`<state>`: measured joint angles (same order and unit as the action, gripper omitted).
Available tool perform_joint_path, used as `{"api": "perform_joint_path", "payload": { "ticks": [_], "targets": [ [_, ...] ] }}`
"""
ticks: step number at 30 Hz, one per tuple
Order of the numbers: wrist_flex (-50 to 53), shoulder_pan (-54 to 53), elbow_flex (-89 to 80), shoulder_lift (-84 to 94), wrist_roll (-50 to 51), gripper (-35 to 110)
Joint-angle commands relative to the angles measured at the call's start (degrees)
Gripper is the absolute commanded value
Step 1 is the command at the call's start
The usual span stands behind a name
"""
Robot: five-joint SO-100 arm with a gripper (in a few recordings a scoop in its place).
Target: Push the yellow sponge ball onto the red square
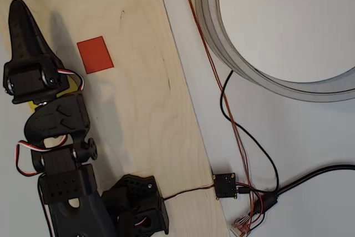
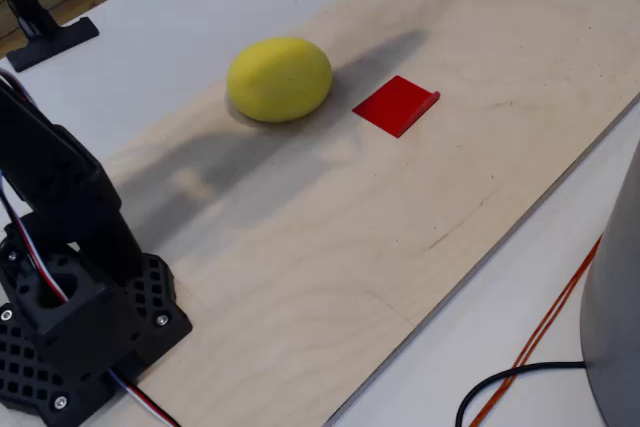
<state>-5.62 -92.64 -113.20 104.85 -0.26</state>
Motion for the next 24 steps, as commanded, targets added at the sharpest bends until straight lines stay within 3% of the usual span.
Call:
{"api": "perform_joint_path", "payload": {
  "ticks": [1,11,18,24],
  "targets": [
    [-30.41,-2.46,-42.8,9.14,15.21,0],
    [-29.97,-1.14,-42.45,9.23,16.88,0],
    [-15.82,3.52,-41.92,16.96,18.63,6],
    [0.09,6.42,-43.86,26.37,27.16,10]
  ]
}}
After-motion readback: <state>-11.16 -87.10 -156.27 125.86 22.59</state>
